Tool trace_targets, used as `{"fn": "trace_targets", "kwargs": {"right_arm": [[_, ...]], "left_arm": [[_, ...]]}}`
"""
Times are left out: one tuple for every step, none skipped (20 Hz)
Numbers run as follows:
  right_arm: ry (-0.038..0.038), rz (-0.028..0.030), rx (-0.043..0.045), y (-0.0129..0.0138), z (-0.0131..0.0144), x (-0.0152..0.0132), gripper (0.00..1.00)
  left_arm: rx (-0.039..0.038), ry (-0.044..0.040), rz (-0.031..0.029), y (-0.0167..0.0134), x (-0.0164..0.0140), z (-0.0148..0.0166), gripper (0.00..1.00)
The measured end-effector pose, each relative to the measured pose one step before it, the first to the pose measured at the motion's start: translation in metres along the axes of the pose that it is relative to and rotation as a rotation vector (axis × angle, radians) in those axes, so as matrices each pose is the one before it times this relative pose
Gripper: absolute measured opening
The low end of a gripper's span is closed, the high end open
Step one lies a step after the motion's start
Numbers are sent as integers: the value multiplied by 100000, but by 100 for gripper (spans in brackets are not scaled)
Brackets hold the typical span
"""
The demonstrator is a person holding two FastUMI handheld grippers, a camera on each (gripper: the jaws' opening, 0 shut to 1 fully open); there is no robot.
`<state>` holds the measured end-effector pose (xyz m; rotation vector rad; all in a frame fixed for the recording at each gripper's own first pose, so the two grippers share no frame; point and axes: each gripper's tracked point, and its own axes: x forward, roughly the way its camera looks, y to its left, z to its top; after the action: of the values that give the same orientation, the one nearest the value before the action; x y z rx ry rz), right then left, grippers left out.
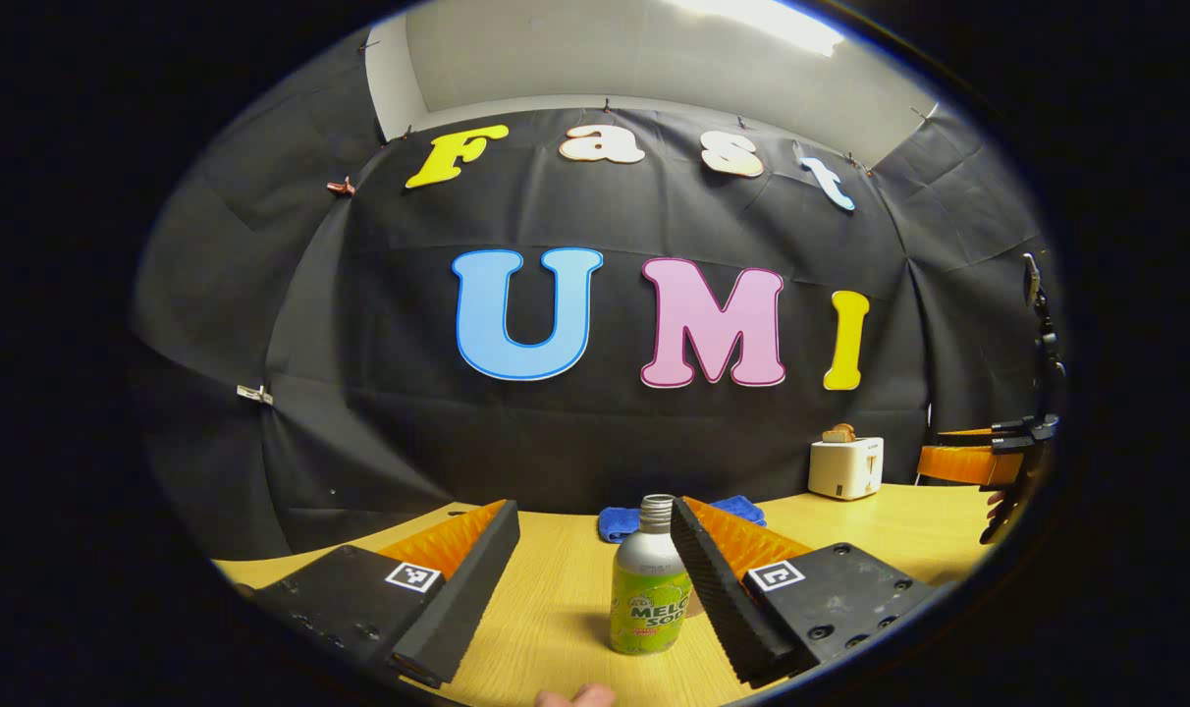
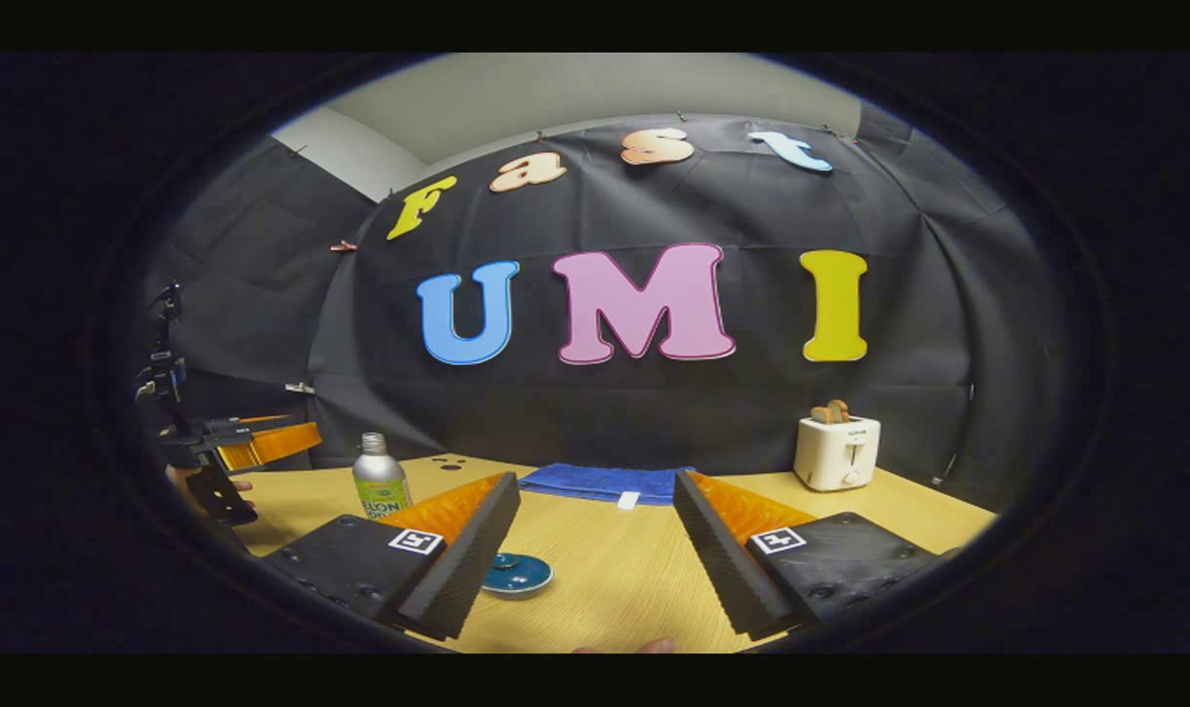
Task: Open the teacup lid with one hand, grasp the water bottle and pour water into the teacup with the other hand; after pouring, place the water bottle on the coaster and then close the teacup lid.
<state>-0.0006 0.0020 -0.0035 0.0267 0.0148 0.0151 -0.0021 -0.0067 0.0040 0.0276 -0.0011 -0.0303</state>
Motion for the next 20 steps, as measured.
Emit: {"fn": "trace_targets", "kwargs": {"right_arm": [[-105, 184, 275, 49, 63, 29, 97], [158, 1264, 660, 365, -24, 27, 97], [734, 2868, 1418, 762, -221, 71, 98], [1741, 3290, 1371, 958, -500, 18, 98], [2845, 3015, 753, 832, -743, 168, 99], [3814, 2873, -618, 761, -1053, 279, 98], [3935, 1814, -1841, 607, -847, 432, 96], [3130, 103, -2835, 142, -926, 539, 93], [2295, -452, -2884, 16, -854, 573, 92], [3287, -562, -2526, 2, -1013, 686, 88], [3707, 693, -1630, 363, -1192, 589, 84], [2982, 1364, -643, 486, -741, 477, 77], [1971, 1399, -532, 444, -350, 384, 74], [1210, 990, -816, 354, -241, 352, 72], [1046, 450, -1207, 204, -283, 424, 72], [1177, 25, -1056, 75, -388, 338, 72], [1529, -113, -572, 27, -526, 370, 72], [1206, 798, 101, 211, -380, 295, 72], [1780, 128, 365, 131, -499, 342, 72], [1082, 1025, 411, 186, -282, 209, 65]], "left_arm": [[-35, 92, -65, 10, 45, 107, 98], [-39, 74, -246, -98, 50, -149, 98], [-103, 197, -152, -111, 41, 44, 98], [-95, 252, -238, -76, 0, -164, 98], [-22, 226, -424, -160, -5, 67, 98], [50, 187, -599, -163, 37, -115, 98], [74, 322, -534, -160, 49, 5, 98], [10, 479, -364, -53, 42, -240, 98], [-55, 494, -231, -24, 3, -105, 98], [-48, 508, -96, -60, -11, -200, 98], [36, 515, -16, 43, 92, -61, 98], [86, 479, -82, 41, 98, -235, 98], [-23, 387, -136, 42, 54, -77, 98], [-201, 408, -75, 19, 47, -208, 98], [-261, 430, -242, 5, 17, -37, 98], [-297, 521, -188, -34, 87, -269, 98], [-227, 444, -438, -95, 61, -19, 98], [26, 247, -359, -56, -41, -127, 98], [123, 9, -374, -91, 26, -8, 98], [62, -27, -387, -103, 22, 55, 98]]}}
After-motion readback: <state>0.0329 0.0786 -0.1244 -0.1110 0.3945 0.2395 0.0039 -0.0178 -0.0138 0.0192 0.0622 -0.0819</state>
